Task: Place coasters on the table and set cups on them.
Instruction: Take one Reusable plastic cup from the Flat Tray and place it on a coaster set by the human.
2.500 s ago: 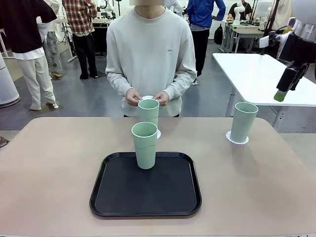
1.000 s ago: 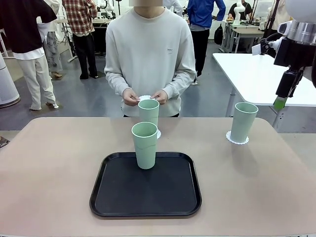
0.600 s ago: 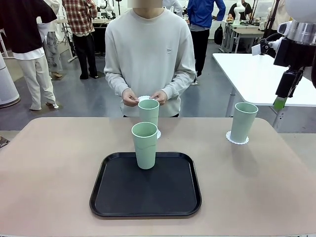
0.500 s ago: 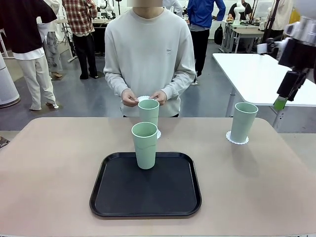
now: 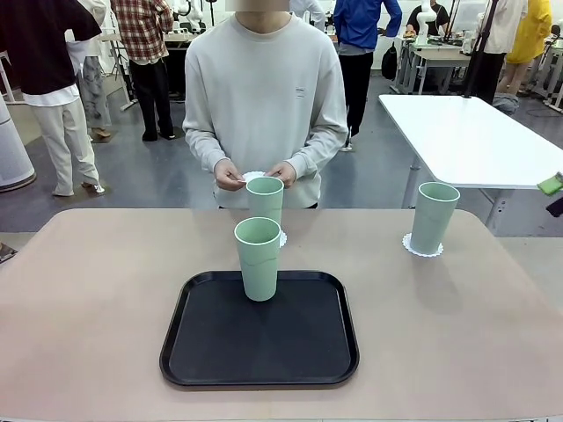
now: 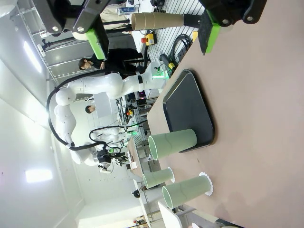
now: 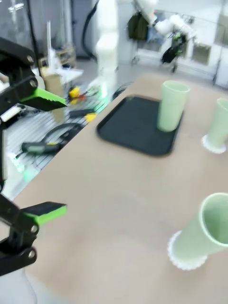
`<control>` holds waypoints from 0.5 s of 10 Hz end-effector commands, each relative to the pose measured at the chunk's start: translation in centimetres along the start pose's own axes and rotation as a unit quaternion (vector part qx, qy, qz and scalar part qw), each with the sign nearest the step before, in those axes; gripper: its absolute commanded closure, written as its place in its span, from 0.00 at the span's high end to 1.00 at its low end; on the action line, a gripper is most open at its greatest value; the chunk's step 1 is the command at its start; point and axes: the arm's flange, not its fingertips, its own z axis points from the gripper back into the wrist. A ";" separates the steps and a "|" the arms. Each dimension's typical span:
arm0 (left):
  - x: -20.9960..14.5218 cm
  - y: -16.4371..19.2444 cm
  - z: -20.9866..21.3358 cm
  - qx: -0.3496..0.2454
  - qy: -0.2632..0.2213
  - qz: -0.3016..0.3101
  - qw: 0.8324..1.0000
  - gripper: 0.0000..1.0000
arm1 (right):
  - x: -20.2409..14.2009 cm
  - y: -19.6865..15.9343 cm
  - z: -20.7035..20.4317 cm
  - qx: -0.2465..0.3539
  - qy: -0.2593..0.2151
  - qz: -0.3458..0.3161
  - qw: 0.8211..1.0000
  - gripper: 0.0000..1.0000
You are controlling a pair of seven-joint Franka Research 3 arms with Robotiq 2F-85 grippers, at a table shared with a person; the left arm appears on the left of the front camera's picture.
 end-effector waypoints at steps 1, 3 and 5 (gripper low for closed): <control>-0.1 -0.3 0.1 0.000 0.000 -0.002 1.000 1.00 | 0.0 -1.8 -0.9 0.070 -0.067 -0.024 0.995 1.00; -0.1 -0.3 0.1 0.000 0.000 -0.002 1.000 1.00 | -2.0 -4.4 -1.5 0.077 -0.082 -0.082 0.990 1.00; -0.1 -0.3 0.1 0.000 0.000 -0.002 1.000 1.00 | -4.6 -5.7 -2.4 0.105 -0.077 -0.094 0.987 1.00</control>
